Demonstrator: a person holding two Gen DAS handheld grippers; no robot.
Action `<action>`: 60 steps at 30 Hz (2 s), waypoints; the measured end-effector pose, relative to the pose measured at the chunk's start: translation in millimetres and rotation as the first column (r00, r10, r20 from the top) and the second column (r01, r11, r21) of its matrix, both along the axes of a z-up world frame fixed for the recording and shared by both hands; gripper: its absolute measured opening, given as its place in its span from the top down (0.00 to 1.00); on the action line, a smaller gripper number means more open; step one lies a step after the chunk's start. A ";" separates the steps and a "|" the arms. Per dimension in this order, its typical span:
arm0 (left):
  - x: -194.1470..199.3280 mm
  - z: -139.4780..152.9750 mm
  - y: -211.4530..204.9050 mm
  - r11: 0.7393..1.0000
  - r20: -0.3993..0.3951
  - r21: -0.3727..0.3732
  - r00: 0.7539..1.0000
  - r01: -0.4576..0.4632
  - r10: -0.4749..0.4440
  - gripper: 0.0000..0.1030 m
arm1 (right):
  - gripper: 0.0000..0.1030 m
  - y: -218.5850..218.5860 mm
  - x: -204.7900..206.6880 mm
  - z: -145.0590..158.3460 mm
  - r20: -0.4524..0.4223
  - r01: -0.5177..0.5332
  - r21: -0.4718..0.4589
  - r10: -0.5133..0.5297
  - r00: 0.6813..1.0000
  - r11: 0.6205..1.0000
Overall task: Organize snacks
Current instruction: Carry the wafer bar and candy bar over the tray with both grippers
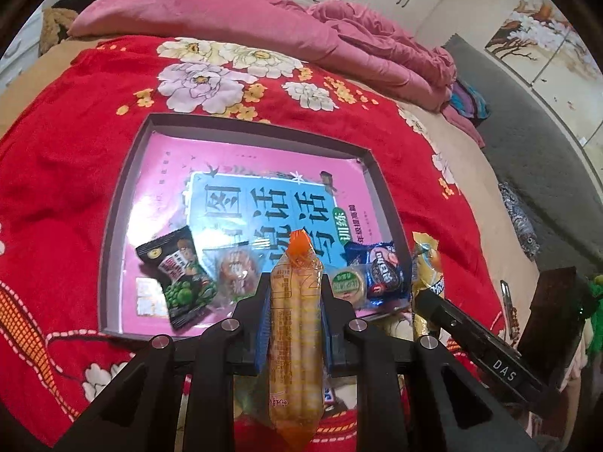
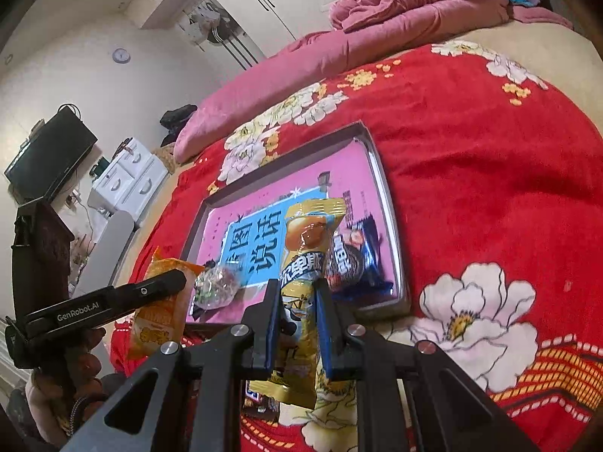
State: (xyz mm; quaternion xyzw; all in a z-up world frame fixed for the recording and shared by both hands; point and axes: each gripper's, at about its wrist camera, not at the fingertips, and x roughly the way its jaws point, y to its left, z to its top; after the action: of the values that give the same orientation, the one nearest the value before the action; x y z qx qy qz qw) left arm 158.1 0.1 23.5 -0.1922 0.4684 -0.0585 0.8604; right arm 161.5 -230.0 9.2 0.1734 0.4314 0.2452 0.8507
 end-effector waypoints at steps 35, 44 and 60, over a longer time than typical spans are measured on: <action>57.6 -12.9 -14.0 1.000 0.047 -0.002 0.999 0.003 -0.003 0.78 | 0.82 5.1 39.5 -0.3 0.063 0.007 -0.073 -0.002 0.998 0.997; 62.9 -24.0 -16.8 1.000 0.030 -0.001 1.000 0.006 -0.006 0.78 | 0.82 13.9 40.8 -3.1 0.075 -0.012 -0.097 0.019 0.997 0.995; 64.8 -39.2 -16.6 1.000 0.007 -0.004 1.000 0.005 -0.005 0.78 | 0.82 29.9 48.1 -20.9 0.037 -0.047 -0.144 0.053 0.998 0.989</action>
State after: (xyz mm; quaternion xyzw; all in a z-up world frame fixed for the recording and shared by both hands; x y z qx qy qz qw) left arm 222.9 -16.4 -15.7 -0.1926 0.4658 -0.0626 0.8614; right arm 209.5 -200.2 -11.8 0.0962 0.4347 0.2383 0.8631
